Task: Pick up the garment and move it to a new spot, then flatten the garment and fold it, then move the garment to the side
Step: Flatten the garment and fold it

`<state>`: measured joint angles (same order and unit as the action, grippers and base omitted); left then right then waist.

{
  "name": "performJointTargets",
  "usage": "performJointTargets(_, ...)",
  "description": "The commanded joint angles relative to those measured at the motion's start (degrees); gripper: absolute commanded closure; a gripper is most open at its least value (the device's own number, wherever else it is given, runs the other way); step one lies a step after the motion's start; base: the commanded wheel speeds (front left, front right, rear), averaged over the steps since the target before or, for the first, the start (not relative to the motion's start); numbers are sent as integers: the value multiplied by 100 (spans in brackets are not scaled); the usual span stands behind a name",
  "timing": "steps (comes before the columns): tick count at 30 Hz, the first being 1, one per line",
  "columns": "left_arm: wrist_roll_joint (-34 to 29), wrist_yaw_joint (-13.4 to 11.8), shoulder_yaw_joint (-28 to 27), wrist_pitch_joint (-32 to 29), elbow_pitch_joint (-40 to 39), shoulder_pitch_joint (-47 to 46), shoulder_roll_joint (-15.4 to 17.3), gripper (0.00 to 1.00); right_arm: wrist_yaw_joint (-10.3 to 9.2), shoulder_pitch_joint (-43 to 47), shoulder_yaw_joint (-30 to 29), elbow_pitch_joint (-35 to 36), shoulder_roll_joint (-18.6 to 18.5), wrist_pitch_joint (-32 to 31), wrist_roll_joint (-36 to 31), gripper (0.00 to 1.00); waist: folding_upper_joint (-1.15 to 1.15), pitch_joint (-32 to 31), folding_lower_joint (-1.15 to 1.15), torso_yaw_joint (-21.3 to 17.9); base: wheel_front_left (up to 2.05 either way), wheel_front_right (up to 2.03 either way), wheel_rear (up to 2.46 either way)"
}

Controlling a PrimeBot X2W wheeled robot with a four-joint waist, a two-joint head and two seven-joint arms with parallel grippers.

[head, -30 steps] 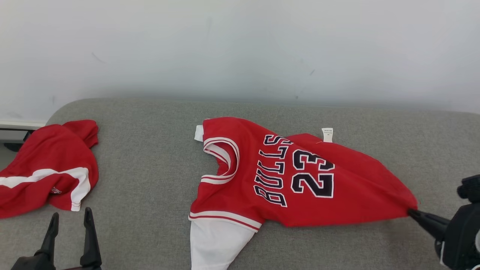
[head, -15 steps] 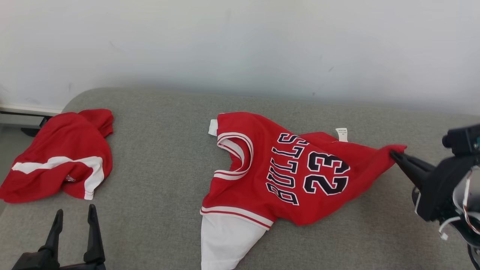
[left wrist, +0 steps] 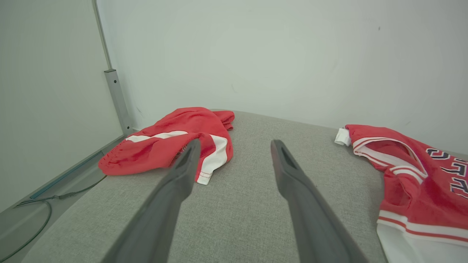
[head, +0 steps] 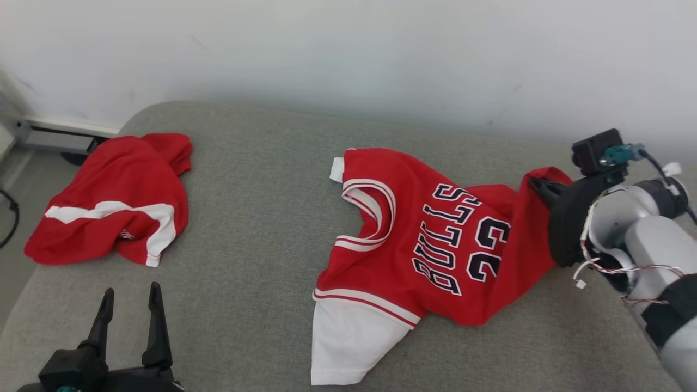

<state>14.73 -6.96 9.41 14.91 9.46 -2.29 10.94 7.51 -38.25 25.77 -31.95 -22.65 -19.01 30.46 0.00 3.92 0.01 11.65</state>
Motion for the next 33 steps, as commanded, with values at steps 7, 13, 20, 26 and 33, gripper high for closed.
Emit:
performJointTargets(7, -61, 89, -31, 32, 89, -116, 23, 0, -5, -630, 518, -1630, 434, 1149, -298, 85, 0, 20, -1, 139, 0, 0, 0)
performJointTargets(13, -101, 116, -54, 32, 124, -77, 2, 0, -5, -841, 726, -2397, 637, 1919, -199, 0, 0, -20, -1, 74, 0, 0, 0)
performJointTargets(20, -140, 123, -70, 33, 119, -18, -32, 0, -5, -712, 918, -2418, 569, 2441, 237, 0, 0, -49, -1, -64, 0, 0, 0)
performJointTargets(26, -161, 180, -89, 33, 111, 24, -52, 0, -5, -358, 1140, -2095, 51, 2558, 700, 0, 0, -91, -1, -175, 0, 0, 0)
performJointTargets(33, -170, 166, -146, 33, 40, 62, -64, 0, -5, 182, 1255, -1745, -522, 2433, 968, 0, 0, -75, -1, -269, 0, 0, 0)
